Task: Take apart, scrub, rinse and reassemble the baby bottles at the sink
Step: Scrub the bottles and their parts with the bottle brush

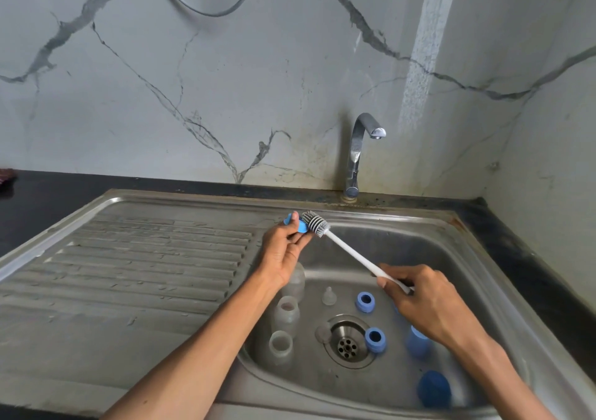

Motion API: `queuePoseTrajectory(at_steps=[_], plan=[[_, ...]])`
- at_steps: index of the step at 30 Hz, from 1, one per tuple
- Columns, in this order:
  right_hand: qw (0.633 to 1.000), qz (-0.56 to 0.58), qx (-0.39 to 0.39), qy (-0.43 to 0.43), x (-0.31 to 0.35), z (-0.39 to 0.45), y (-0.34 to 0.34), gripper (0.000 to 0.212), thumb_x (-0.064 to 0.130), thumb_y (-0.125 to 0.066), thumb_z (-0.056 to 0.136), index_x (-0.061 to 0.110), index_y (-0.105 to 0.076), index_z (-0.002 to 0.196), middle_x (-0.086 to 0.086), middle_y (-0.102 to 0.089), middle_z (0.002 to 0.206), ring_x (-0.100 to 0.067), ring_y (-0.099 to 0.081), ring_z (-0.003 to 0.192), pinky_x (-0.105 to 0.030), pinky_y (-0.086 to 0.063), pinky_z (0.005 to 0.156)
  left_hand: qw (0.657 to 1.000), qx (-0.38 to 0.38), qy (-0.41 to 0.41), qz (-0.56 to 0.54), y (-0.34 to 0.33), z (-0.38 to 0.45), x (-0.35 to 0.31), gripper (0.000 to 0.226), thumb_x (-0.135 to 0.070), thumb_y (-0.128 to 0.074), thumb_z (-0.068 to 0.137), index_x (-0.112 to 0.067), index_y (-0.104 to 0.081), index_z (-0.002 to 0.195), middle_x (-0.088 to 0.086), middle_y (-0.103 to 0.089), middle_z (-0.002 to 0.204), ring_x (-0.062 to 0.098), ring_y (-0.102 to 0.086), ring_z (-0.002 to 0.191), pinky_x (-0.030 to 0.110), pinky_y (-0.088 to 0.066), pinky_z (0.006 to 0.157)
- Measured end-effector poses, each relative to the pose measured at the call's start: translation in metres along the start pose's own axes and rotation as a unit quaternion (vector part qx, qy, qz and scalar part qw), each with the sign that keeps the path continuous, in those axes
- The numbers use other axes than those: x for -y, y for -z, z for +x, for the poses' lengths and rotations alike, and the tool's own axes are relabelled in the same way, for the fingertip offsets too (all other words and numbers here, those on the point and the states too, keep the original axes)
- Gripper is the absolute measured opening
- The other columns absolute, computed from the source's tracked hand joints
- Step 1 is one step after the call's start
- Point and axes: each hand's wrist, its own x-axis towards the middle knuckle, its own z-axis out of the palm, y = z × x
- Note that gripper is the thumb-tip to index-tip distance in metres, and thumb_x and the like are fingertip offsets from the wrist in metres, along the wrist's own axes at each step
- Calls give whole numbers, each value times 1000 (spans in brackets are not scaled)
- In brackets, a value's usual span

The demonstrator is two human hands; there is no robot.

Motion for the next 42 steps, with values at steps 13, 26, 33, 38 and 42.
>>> queuePoseTrajectory(at_steps=[13, 26, 33, 38, 42], plan=[[1000, -6, -15, -11, -2, 0, 4, 32, 37, -61, 96, 35, -65, 128, 12, -68, 75, -9, -59, 55, -13, -44, 49, 993, 3, -57, 102, -8, -6, 8, 5, 3, -59, 94, 4, -63, 96, 18, -70, 98, 30, -67, 101, 45, -54, 98], [999, -3, -35, -11, 1, -1, 6, 34, 35, -61, 96, 31, -65, 129, 16, -63, 70, -6, -54, 48, -11, -42, 49, 987, 46, -45, 144, -13, -15, 21, 8, 4, -59, 94, 3, -66, 98, 21, -71, 104, 29, -70, 100, 41, -57, 94], [1000, -9, -13, 10, 3, -3, 6, 31, 36, -63, 95, 36, -66, 127, 15, -70, 82, -9, -66, 66, -13, -47, 55, 992, 23, -57, 108, -4, -10, 6, 11, 4, -60, 92, 2, -66, 101, 24, -70, 107, 33, -69, 103, 41, -59, 89], [1000, -2, -24, -2, -2, 1, 5, 29, 37, -62, 95, 38, -67, 123, 17, -64, 69, -2, -58, 53, -14, -42, 49, 985, 25, -65, 157, -4, -9, 6, 20, 10, -64, 87, -4, -65, 101, 11, -75, 94, 23, -70, 94, 33, -57, 91], [1000, -4, -29, -7, -2, 1, 3, 29, 39, -62, 95, 38, -67, 124, 17, -67, 72, -7, -59, 53, -16, -43, 50, 975, -2, -92, 203, -6, -7, 5, 34, 12, -77, 72, 2, -67, 103, 14, -73, 94, 25, -67, 90, 35, -54, 95]])
